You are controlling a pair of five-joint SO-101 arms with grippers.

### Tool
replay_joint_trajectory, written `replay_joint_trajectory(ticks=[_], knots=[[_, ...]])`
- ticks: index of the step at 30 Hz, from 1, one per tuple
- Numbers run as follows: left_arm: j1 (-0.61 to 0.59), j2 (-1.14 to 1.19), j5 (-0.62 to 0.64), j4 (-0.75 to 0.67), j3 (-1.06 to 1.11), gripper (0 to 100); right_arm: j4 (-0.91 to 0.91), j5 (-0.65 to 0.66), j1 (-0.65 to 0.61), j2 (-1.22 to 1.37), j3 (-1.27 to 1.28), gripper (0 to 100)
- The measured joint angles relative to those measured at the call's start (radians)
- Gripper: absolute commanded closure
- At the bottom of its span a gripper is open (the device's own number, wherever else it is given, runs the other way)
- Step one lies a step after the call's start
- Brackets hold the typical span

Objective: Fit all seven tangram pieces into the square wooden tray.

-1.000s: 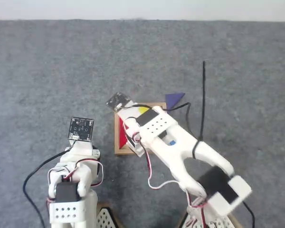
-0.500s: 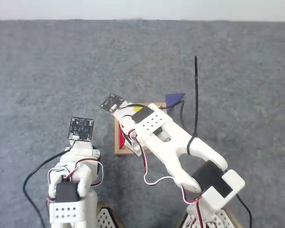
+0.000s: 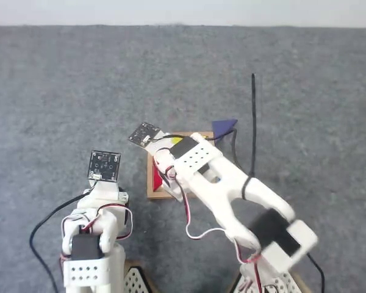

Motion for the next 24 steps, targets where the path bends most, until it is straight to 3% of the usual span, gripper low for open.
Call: replay_joint_trajectory(ticks=[8,15,24], knots=[[0.000,0.000,0.000,0.000,0.000,98,0.023,0.000,0.107,-0.278,0.029,71.8],[-0.002,0.000,0.000,0.000,0.000,98,-0.064,-0.020,0.236,-0.192,0.077,71.8],[-0.002,0.000,0.000,0.000,0.000,98,-0.078,-0.021,0.143,-0.035,0.077,71.8]])
